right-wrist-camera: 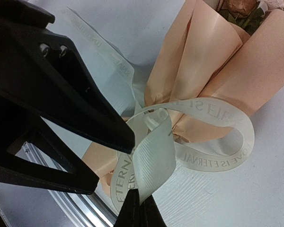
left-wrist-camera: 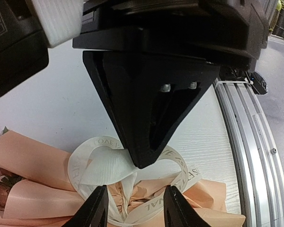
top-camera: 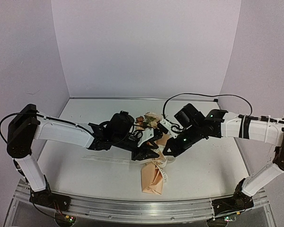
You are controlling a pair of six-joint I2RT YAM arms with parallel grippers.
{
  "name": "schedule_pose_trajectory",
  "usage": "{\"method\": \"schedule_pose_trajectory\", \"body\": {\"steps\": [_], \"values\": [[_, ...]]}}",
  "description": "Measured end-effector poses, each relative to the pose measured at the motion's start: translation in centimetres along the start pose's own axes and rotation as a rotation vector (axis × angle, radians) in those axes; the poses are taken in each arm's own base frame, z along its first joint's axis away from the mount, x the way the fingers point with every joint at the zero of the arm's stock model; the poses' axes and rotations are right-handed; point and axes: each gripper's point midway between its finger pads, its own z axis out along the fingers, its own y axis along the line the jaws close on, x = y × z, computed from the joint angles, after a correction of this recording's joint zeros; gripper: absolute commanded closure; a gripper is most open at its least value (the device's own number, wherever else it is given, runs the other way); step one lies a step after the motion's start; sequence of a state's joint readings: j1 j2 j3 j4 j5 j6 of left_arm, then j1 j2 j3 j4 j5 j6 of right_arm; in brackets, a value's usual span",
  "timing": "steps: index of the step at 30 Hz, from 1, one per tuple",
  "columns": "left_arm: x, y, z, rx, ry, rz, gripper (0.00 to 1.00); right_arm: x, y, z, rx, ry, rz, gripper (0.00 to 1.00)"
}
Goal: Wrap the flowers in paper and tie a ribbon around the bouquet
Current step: Cross the half-tied ribbon over the folded bouquet.
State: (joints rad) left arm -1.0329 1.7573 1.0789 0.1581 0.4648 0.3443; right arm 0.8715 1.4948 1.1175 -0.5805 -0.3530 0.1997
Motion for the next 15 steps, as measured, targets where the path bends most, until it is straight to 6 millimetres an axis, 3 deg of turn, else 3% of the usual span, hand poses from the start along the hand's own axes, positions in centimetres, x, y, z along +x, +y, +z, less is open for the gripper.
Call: {"method": "schedule_pose_trajectory", "body": {"steps": [15], "values": [[-0.7,1.0,-0.5,0.002,-0.030,-0.058,0.54,-0.9,1.0,0.0,-0.046,-0.034,-0.017,1.00]]}}
